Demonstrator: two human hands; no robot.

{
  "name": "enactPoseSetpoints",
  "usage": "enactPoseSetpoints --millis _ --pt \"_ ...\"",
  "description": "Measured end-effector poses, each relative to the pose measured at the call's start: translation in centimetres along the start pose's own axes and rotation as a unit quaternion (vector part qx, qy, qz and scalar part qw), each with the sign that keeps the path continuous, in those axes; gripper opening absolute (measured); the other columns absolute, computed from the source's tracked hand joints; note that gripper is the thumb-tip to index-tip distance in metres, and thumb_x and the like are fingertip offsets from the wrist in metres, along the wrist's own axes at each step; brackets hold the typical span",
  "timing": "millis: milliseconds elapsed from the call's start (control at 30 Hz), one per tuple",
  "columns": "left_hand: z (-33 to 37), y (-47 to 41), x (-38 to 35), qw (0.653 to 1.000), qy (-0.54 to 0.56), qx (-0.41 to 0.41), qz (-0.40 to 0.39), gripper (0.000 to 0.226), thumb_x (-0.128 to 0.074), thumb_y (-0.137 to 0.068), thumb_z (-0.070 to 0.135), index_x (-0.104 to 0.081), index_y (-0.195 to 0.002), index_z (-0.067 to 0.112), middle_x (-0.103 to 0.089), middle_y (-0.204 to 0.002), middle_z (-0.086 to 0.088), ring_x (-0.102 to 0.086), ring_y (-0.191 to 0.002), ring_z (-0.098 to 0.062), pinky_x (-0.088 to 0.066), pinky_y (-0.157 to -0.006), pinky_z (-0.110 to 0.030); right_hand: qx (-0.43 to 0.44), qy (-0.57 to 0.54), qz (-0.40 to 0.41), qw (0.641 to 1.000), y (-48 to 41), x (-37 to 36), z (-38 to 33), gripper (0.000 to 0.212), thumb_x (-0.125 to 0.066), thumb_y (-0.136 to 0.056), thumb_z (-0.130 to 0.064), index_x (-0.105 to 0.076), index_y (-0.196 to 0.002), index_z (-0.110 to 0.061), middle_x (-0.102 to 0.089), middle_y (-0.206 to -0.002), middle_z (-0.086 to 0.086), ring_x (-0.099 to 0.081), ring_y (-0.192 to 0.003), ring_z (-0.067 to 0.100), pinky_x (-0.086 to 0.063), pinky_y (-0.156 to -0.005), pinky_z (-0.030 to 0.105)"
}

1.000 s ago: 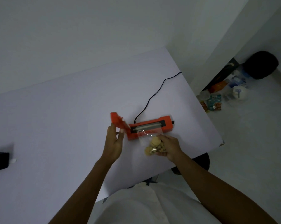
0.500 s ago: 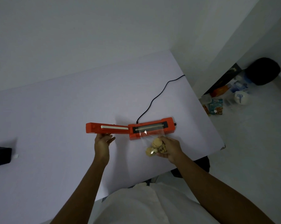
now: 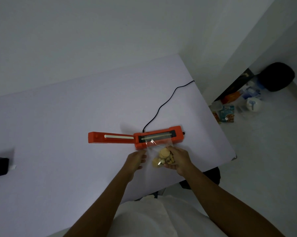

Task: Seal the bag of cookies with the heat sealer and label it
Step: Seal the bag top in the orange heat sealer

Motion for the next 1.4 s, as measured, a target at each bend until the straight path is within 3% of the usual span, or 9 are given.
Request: enactPoseSetpoints --millis 300,500,633,733,800,933,1100,1200,1400 --pt "1.4 -1.0 -2.8 0.992 0.117 -0.013 -0.039 0.026 -0.056 -0.095 0.026 -0.067 -0.104 0.005 -0.074 -0.102 -0.015 -0.070 -0.097 -0.032 -0.055 -0.087 -0.044 0.001 0.027 -0.018 0.999 0.1 -0.1 -0.6 0.027 -0.060 -0.095 -0.033 -0.070 -0.104 -0.009 -0.074 -0.096 0.023 -0.072 -0.075 0.035 -0.061 -0.060 0.044" --pt "1.6 -1.3 -3.2 0.992 0.129 -0.009 0.000 0.020 -0.056 -0.095 0.019 -0.068 -0.101 0.004 -0.072 -0.097 -0.016 -0.070 -0.088 -0.030 -0.058 -0.074 -0.040 0.019 0.106 -0.031 0.994 0.1 -0.1 -0.7 0.024 -0.055 -0.097 -0.037 -0.069 -0.100 -0.017 -0.072 -0.099 0.020 -0.072 -0.083 0.035 -0.062 -0.063 0.044" --pt "2.1 -1.6 -3.5 0.992 0.117 -0.025 0.028 0.021 -0.055 -0.097 0.019 -0.068 -0.102 0.004 -0.069 -0.092 -0.018 -0.068 -0.079 -0.028 -0.058 -0.065 -0.037 0.131 0.252 0.019 0.959 -0.7 0.6 -1.8 0.028 -0.051 -0.098 -0.034 -0.069 -0.088 -0.014 -0.071 -0.093 0.012 -0.067 -0.087 0.028 -0.058 -0.078 0.039" --pt "2.4 -1.7 -3.5 0.994 0.098 -0.037 0.035 0.021 -0.055 -0.097 0.023 -0.069 -0.096 0.007 -0.068 -0.085 -0.014 -0.065 -0.076 -0.028 -0.055 -0.071 -0.040 0.232 0.296 0.090 0.922 -0.7 1.4 -3.9 0.021 -0.054 -0.097 -0.021 -0.066 -0.085 -0.009 -0.068 -0.083 0.011 -0.065 -0.079 0.027 -0.048 -0.065 0.028" --pt "2.5 -1.8 -3.5 0.995 0.083 -0.042 0.041 0.022 -0.055 -0.096 0.027 -0.069 -0.094 0.009 -0.068 -0.080 -0.011 -0.064 -0.074 -0.025 -0.052 -0.067 -0.037 0.295 0.305 0.125 0.897 -0.6 1.8 -5.7 0.011 -0.056 -0.095 -0.010 -0.066 -0.095 -0.009 -0.067 -0.092 0.007 -0.062 -0.084 0.021 -0.045 -0.067 0.021" --pt "2.5 -1.9 -3.5 0.995 0.076 -0.047 0.054 0.025 -0.055 -0.097 0.029 -0.070 -0.092 0.010 -0.068 -0.077 -0.009 -0.062 -0.068 -0.022 -0.048 -0.060 -0.032 0.377 0.346 0.113 0.852 -1.3 1.8 -8.8 0.037 -0.056 -0.087 0.006 -0.062 -0.118 -0.014 -0.059 -0.120 0.007 -0.052 -0.116 0.022 -0.047 -0.096 0.032" --pt "2.6 -1.6 -3.8 0.993 0.089 -0.041 0.059 0.032 -0.056 -0.095 0.041 -0.070 -0.090 0.014 -0.069 -0.077 -0.008 -0.064 -0.069 -0.021 -0.051 -0.061 -0.031 0.291 0.441 -0.017 0.849 -3.4 1.3 -9.3 0.064 -0.057 -0.087 0.007 -0.041 -0.147 -0.009 -0.039 -0.152 0.013 -0.034 -0.143 0.026 -0.026 -0.120 0.038" --pt "2.7 -1.6 -3.8 0.993 0.093 -0.036 0.067 0.032 -0.057 -0.094 0.042 -0.070 -0.088 0.014 -0.067 -0.077 -0.011 -0.063 -0.070 -0.023 -0.050 -0.064 -0.034 0.275 0.461 -0.051 0.843 -3.5 1.0 -9.4 0.062 -0.057 -0.090 0.006 -0.038 -0.148 -0.004 -0.035 -0.155 0.015 -0.031 -0.145 0.027 -0.020 -0.120 0.032" --pt "3.3 -1.8 -3.8 0.990 0.102 -0.054 0.075 0.023 -0.058 -0.096 0.028 -0.070 -0.091 0.009 -0.063 -0.067 -0.008 -0.057 -0.054 -0.015 -0.044 -0.050 -0.027 0.277 0.476 -0.052 0.833 -3.7 1.1 -9.6 0.064 -0.057 -0.089 0.007 -0.036 -0.148 -0.004 -0.034 -0.156 0.014 -0.030 -0.146 0.025 -0.019 -0.119 0.030"
Point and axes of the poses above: each hand's wrist, its own y-axis away from the middle knuckle, its own x-axis out of the back of the hand, z = x × y, the point moved 4 cm from there along -y, towards the middle knuckle
